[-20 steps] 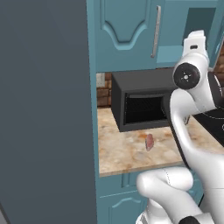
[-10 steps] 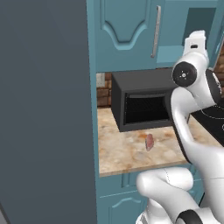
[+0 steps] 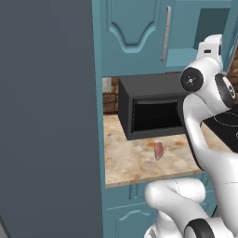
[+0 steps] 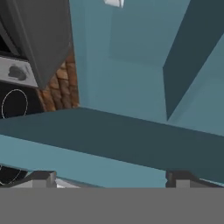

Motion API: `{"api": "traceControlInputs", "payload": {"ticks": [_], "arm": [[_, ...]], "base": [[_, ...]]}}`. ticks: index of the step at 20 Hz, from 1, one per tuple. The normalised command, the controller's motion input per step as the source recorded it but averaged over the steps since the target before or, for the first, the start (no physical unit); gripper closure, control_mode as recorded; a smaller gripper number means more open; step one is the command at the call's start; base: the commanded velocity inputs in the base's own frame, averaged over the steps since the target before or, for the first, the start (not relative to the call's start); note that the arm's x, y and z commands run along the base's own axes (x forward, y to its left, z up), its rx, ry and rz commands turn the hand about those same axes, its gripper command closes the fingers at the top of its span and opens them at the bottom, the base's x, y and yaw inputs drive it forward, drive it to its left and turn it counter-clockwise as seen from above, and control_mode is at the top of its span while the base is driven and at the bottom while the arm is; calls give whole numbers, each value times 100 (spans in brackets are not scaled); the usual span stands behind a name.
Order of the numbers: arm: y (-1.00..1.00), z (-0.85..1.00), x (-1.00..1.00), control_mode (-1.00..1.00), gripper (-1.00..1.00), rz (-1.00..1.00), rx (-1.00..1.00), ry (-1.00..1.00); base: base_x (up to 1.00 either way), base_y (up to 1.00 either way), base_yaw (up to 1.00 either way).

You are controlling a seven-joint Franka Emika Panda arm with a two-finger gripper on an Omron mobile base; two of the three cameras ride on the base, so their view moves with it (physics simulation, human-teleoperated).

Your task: Retrieve the tupperware from the cabinet, then place the raw meat into the tupperware to avoid contamination.

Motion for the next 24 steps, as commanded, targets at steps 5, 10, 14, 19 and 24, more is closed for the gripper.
{"api": "traceControlInputs", "payload": {"ticks": [5, 10, 14, 19, 24], "arm": [[-15, 0, 0, -100, -100, -14, 0, 0], [-20, 0, 0, -100, -100, -15, 0, 0], [-29, 0, 0, -100, -100, -17, 0, 3], [-43, -1, 0, -100, -100, -17, 0, 4], [-67, -21, 7, -100, -100, -19, 0, 1]], "base": [[0, 0, 0], [0, 0, 0], [0, 0, 0], [0, 0, 0], [0, 0, 0]]}}
